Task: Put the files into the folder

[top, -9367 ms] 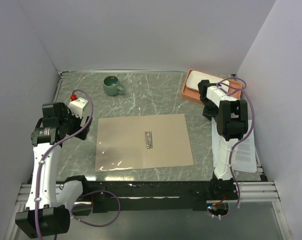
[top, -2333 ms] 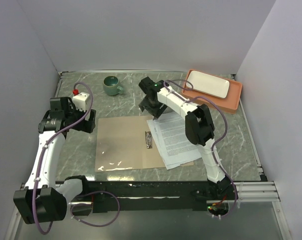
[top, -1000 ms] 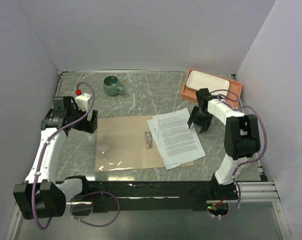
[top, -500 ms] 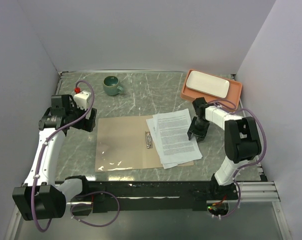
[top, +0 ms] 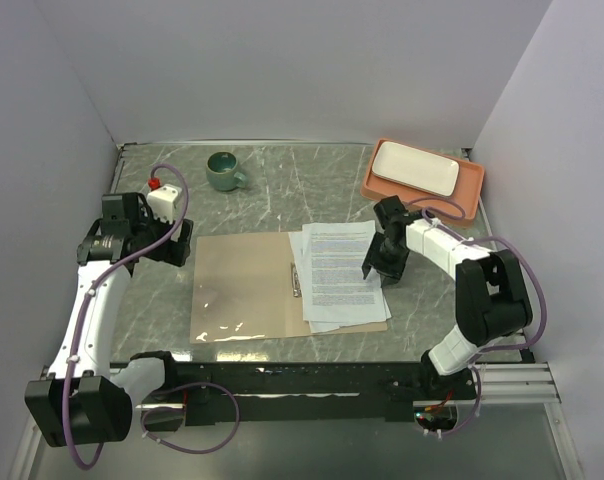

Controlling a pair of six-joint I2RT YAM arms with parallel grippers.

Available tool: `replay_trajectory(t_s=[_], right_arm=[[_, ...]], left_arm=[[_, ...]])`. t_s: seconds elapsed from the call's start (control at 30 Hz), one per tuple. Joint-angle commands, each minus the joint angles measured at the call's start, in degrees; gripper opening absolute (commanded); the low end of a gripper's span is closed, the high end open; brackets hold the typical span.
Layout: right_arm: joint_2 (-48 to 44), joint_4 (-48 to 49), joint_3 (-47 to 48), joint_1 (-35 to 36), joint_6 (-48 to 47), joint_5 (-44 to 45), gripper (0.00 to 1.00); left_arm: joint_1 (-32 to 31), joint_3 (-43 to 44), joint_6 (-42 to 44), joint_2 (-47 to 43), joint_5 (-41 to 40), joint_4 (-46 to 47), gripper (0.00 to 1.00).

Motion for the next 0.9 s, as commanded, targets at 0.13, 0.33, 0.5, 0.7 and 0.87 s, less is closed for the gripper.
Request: replay_trajectory(t_s=[0.13, 0.33, 0.5, 0.7, 0.87], right_arm=[[1.96, -0.78, 1.79, 0.45, -0.42, 2.24, 0.54], [3.55, 1.24, 1.53, 0.45, -0.33, 1.44, 0.47], [2.59, 2.12, 0.21, 0.45, -0.33, 1.44, 0.31], [1.18, 1.95, -0.58, 0.8, -1.12, 1.27, 0.37], [-0.49, 1.33, -0.49, 0.37, -2.52, 3.11, 0.7]], left_arm=[[-0.1, -0.47, 1.24, -1.49, -1.03, 1.51, 0.96], [-0.19, -0.91, 1.6, -2.02, -1.74, 1.69, 0.96], [-0.1, -1.26, 1.86, -2.11, -2.09, 1.95, 0.96], [-0.19, -0.92, 1.51, -1.85, -1.48, 1.87, 0.96], [-0.19, -0.3, 1.33, -1.84, -0.86, 1.43, 0.96]])
